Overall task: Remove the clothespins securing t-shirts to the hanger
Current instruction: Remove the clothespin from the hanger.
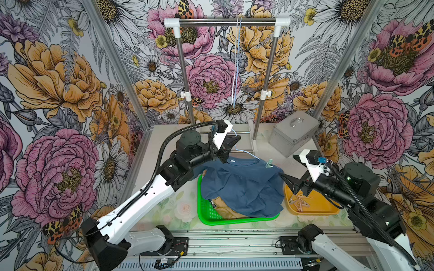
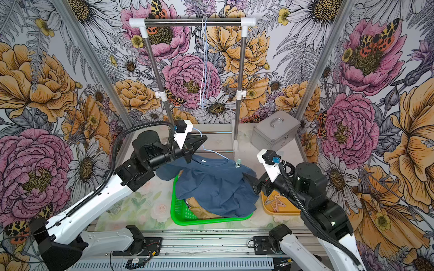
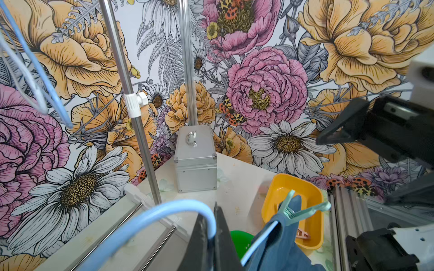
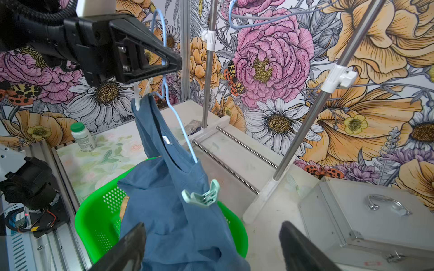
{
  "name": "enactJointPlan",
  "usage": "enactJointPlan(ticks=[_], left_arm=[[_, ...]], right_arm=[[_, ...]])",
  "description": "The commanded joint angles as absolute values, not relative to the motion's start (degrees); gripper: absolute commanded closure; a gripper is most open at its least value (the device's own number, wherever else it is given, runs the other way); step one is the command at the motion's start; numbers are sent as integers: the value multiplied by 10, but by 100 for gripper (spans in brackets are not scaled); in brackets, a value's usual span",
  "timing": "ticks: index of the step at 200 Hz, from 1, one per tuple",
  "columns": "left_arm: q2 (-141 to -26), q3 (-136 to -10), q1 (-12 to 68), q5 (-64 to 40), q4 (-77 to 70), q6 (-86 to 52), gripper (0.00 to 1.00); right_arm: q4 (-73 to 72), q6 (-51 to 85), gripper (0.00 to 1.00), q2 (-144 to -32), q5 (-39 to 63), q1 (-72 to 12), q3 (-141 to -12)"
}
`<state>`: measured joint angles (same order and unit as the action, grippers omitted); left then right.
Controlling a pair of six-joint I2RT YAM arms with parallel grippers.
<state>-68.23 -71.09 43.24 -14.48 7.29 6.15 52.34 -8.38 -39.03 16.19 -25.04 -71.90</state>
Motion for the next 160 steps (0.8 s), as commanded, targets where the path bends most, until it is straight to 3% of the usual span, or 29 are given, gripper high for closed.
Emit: enactJointPlan(ticks=[1, 25, 102, 160], left_arm=[[-690, -701, 438, -95, 85, 100, 100], [-696, -702, 441, -96, 82, 104, 100], [-686, -688, 447, -113, 73, 110, 100], [-672, -676, 451, -112, 68, 105, 100]], right_arm=[[657, -123, 4, -442, 139, -250, -784], [732, -158, 0, -508, 130, -250, -849], [785, -308, 2, -618, 166, -250, -907], [800, -331, 3, -689, 153, -258, -944]])
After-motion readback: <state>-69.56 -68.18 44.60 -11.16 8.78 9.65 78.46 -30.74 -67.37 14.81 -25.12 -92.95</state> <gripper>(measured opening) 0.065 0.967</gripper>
